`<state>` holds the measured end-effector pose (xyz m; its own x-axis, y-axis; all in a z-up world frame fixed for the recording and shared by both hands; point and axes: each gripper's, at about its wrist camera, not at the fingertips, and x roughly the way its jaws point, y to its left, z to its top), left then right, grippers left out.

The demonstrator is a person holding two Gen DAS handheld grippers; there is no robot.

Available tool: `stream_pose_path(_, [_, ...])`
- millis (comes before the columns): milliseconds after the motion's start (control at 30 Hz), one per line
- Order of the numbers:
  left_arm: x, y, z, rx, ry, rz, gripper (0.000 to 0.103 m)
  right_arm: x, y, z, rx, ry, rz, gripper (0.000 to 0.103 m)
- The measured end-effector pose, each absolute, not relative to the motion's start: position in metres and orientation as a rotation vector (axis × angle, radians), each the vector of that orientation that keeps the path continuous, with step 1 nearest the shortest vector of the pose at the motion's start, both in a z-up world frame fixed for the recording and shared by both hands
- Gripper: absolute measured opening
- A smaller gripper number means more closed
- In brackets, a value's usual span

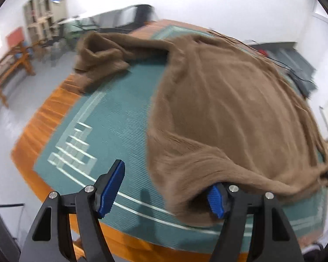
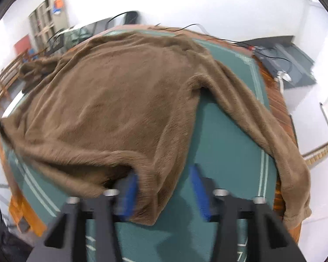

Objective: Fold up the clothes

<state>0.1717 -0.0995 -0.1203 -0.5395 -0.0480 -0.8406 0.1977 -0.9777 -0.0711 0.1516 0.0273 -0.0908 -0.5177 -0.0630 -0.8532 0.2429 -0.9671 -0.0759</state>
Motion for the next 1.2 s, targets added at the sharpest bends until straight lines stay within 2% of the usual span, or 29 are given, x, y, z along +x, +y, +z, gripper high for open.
stream_pose_path(67, [0.172,-0.107,-0.115,1.400,0.225,-2.588,0.074,0.157,0.023,-0.093,1.444,0.333,-2.525,0.013])
stream_pose_path(167, [0.181,-0.126,-0.100,1.375,0.246,-2.598,0.073,0.170,0.017,-0.093,1.455,0.388,-2.427,0.011])
stream_pose_path(433, [0.226,-0.151,-0.061,1.435,0.154,-2.655,0.073,0.221,0.004,-0.081,1.557,0.409,-2.111,0.011])
stream_pose_path(567, [0.233,-0.147,-0.089,1.566,0.026,-2.582,0.073,0.235,0.002,-0.100,1.642,0.372,-2.015,0.011])
stream_pose_path(667, [0.231,-0.142,-0.125,1.665,-0.004,-2.533,0.073,0.236,0.006,-0.123,1.700,0.329,-1.980,0.011])
stream_pose_path(800, [0.218,-0.127,-0.159,1.772,-0.170,-2.469,0.073,0.231,0.010,-0.136,1.716,0.282,-1.956,0.011])
stream_pose_path(833, [0.216,-0.124,-0.162,1.785,-0.208,-2.470,0.073,0.229,0.012,-0.136,1.718,0.274,-1.942,0.012])
stream_pose_path(900, [0.216,-0.124,-0.156,1.832,-0.248,-2.514,0.073,0.228,0.015,-0.134,1.716,0.282,-1.920,0.022])
stream_pose_path(967, [0.215,-0.125,-0.150,1.880,-0.289,-2.560,0.073,0.227,0.019,-0.130,1.714,0.305,-1.911,0.055])
stream_pose_path(1000, [0.217,-0.128,-0.146,1.883,-0.296,-2.576,0.074,0.227,0.022,-0.126,1.700,0.300,-1.919,0.059])
stream_pose_path(1200, [0.203,-0.149,-0.110,1.943,-0.205,-2.686,0.080,0.204,0.055,-0.089,1.631,0.145,-2.018,0.061])
